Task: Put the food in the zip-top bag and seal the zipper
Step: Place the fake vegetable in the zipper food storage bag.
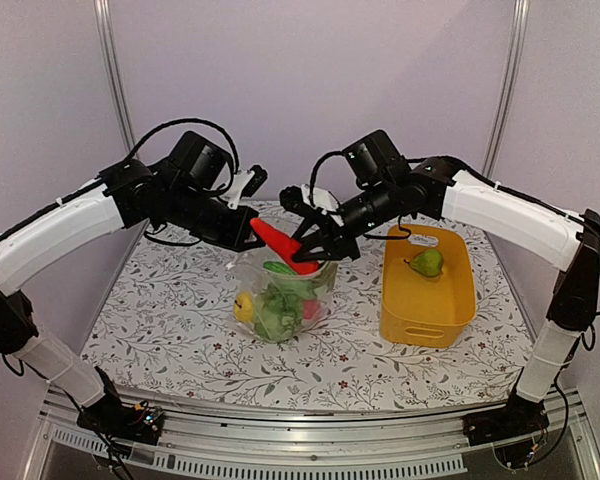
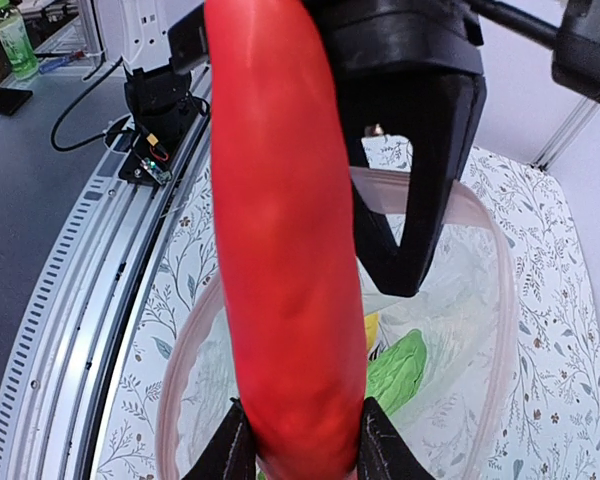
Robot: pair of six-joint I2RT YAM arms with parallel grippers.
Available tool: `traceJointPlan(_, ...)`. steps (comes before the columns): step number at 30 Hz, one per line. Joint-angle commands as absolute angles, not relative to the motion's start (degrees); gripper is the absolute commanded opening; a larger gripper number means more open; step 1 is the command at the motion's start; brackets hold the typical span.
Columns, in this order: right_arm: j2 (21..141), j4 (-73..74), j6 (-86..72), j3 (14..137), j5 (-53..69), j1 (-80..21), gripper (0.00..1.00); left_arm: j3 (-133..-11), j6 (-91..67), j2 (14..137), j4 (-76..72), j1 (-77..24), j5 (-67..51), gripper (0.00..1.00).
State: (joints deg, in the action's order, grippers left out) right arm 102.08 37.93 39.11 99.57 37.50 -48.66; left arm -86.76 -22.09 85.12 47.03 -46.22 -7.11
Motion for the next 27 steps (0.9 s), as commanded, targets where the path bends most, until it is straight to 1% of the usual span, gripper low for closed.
traceJointPlan(1, 102.9, 44.8, 42.2, 100.0, 23.2, -52.4, 0.22, -86.4, -22.4, 83.2, 44.5, -45.9, -8.4, 0.01)
traceJointPlan(6, 106.7, 52.6, 42.6, 105.1, 12.9, -55.1, 0.23, -86.3, -22.3, 83.1, 44.6, -45.9, -8.4, 0.01)
traceJointPlan(9, 109.9, 56.7, 41.9, 108.2, 7.6, -55.7, 0.19, -86.0, -22.4, 83.1, 44.7, -46.0, -8.4, 0.01)
traceJointPlan(15, 112.7, 58.7, 41.8, 109.5, 2.5, -55.9, 0.18, -86.6, -22.6, 83.5, 44.8, -46.0, -9.1, 0.03)
traceJointPlan(18, 112.9, 58.4, 41.9, 109.6, -2.4, -56.1, 0.18, -87.2, -22.4, 83.5, 45.2, -45.9, -8.7, 0.03)
traceJointPlan(21, 112.9, 57.7, 42.7, 108.5, -9.0, -56.8, 0.18, -87.8, -22.3, 83.9, 45.6, -45.9, -8.9, 0.03)
traceJointPlan(23, 112.6, 57.0, 44.5, 107.8, -11.0, -57.6, 0.2, -88.3, -22.2, 84.6, 45.5, -45.9, -9.3, 0.03)
traceJointPlan(27, 112.2, 57.1, 48.0, 108.6, -8.2, -59.3, 0.26, -89.6, -22.1, 86.5, 45.5, -45.9, -11.0, 0.03)
